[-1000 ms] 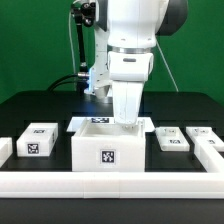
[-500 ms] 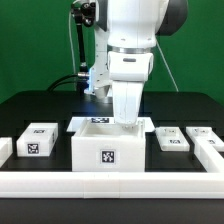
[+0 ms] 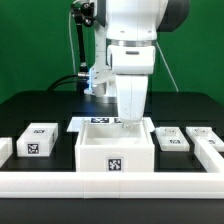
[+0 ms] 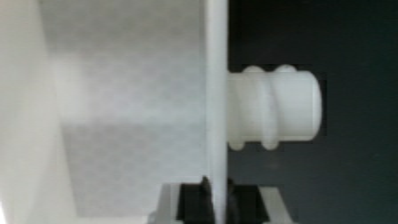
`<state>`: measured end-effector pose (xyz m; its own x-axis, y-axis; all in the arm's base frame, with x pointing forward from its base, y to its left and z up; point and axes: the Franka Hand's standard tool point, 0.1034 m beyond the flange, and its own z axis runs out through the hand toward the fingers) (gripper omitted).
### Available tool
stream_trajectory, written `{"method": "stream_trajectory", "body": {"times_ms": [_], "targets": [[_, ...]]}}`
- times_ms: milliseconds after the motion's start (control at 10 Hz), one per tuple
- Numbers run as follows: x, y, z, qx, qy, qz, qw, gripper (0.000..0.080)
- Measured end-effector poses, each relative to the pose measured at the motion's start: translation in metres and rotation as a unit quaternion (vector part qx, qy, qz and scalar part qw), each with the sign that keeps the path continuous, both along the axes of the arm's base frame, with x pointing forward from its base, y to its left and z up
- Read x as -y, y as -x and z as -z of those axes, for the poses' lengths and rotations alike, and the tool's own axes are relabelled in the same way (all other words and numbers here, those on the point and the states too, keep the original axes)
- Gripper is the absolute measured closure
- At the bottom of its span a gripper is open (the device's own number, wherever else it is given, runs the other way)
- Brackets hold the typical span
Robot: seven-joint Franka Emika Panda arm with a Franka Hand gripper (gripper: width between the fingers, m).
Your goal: Assemble cabinet
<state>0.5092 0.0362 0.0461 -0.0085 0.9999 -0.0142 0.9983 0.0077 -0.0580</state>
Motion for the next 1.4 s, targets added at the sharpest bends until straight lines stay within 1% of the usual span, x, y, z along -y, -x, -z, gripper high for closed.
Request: {"method": "stream_trajectory", "body": {"times_ms": [200, 300, 400, 700, 800, 1000, 1200, 1300, 1400], "targets": [[-0.021, -0.015, 0.002, 0.006, -0.007, 0.010, 1.000, 0.0771], [-0.035, -0.015, 0.005, 0.003, -0.011, 0.012, 1.000, 0.0771], [-0.047, -0.015, 0.006, 0.002, -0.014, 0.011, 1.000, 0.0771], [-0.080, -0.014, 0.003, 0.002, -0.022, 0.013, 1.000, 0.0771], [-0.086, -0.013, 0.005, 0.000, -0.025, 0.010, 1.000, 0.0771], [-0.089, -0.010, 0.010, -0.004, -0.027, 0.008, 1.000, 0.0771], [-0.088, -0.011, 0.011, -0.004, -0.028, 0.007, 1.000, 0.0771], [-0.088, -0.011, 0.011, -0.004, -0.027, 0.007, 1.000, 0.0691], [-0.088, -0.011, 0.012, -0.004, -0.027, 0.008, 1.000, 0.0691]]}}
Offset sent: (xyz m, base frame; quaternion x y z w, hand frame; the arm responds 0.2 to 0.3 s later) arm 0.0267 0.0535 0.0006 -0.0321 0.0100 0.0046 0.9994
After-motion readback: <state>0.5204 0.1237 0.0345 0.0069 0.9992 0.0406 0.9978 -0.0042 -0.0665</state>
